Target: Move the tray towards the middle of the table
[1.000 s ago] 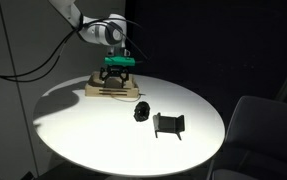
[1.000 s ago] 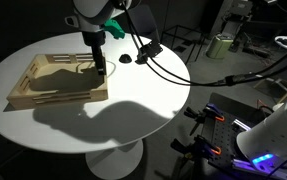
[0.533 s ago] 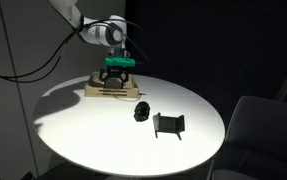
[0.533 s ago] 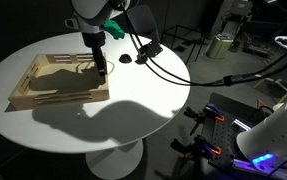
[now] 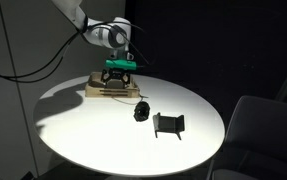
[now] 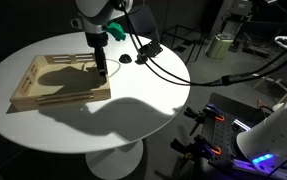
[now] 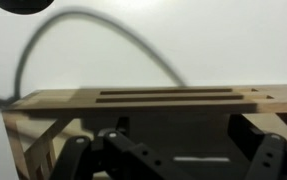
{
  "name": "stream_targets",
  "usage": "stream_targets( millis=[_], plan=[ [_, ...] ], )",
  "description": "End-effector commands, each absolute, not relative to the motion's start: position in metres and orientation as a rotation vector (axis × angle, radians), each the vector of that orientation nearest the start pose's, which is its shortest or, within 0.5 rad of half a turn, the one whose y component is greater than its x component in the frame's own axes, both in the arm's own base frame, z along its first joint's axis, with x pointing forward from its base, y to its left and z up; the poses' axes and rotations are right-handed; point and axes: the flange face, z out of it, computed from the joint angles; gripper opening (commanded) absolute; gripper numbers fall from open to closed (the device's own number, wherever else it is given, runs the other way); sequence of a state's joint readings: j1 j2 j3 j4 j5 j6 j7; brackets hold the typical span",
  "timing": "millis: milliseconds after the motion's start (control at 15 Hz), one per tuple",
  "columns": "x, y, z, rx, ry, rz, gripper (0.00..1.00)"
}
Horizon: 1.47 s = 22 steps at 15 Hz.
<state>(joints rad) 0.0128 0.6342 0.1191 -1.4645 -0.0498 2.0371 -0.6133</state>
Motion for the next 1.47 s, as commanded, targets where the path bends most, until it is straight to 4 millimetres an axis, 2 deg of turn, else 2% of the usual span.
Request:
stream_targets(
  millis=[0, 400, 867, 1400],
  plan=[
    [0.707, 0.076, 0.312, -2.949, -0.959, 0.028, 1.00],
    [0.705, 0.086, 0.312, -3.013, -0.790, -0.002, 1.00],
    [0.695, 0.078, 0.301, -3.005, -0.871, 0.092, 1.00],
    [0.682, 0.075, 0.300, -3.036, -0.820, 0.120, 1.00]
  ],
)
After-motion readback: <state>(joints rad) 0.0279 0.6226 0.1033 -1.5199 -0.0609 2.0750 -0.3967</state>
